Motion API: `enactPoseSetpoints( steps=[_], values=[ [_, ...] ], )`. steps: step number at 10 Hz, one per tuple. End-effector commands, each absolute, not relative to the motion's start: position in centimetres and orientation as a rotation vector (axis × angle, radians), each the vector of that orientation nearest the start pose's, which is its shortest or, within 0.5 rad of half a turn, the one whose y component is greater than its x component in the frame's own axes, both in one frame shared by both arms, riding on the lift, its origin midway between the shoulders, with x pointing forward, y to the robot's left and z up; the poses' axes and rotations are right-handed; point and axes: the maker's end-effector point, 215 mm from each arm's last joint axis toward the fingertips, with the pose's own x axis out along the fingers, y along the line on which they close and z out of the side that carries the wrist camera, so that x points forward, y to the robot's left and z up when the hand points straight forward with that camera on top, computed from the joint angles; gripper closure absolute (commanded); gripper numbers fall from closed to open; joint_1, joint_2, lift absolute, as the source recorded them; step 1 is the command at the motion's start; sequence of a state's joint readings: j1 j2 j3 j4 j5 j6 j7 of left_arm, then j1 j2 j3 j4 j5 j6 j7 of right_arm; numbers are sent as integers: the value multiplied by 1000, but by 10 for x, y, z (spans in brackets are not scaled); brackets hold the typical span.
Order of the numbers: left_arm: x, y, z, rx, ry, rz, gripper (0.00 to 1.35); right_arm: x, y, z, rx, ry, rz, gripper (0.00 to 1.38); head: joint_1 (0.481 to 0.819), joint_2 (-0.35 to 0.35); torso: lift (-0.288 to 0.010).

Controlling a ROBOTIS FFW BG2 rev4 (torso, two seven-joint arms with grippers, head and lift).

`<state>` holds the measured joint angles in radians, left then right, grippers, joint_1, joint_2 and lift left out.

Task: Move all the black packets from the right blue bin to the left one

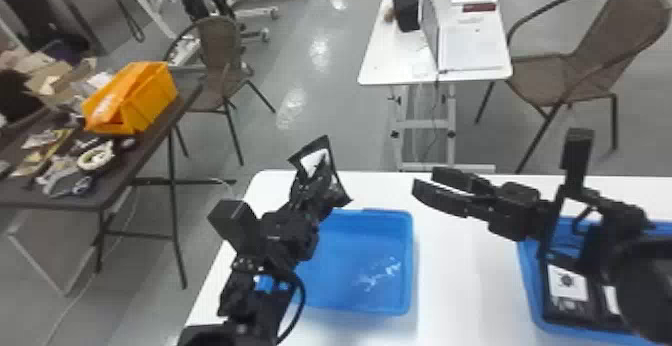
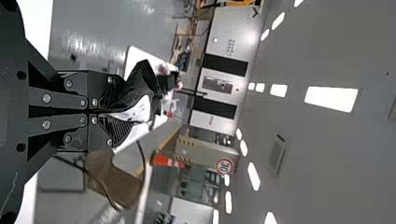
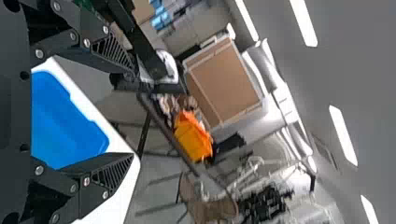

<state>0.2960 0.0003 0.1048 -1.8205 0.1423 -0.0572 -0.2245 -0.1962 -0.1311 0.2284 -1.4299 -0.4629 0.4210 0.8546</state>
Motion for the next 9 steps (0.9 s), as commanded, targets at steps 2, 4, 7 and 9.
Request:
enactPoseSetpoints(
  steps=[2, 4, 7, 9],
  values=[
    [489, 267, -399, 59, 70, -96, 1220, 509, -50, -403, 316, 367, 938, 291, 695, 263, 0],
    [488, 260, -417, 46, 96, -109, 1130, 501, -60, -431, 295, 423, 904, 292, 695, 236, 0],
    [494, 237, -390, -52, 2, -140, 56, 507, -81, -439, 248, 425, 847, 292, 695, 204, 0],
    [488, 247, -365, -89, -77, -117, 160, 514, -126, -445, 180, 413, 718, 292, 695, 165, 0]
  ],
)
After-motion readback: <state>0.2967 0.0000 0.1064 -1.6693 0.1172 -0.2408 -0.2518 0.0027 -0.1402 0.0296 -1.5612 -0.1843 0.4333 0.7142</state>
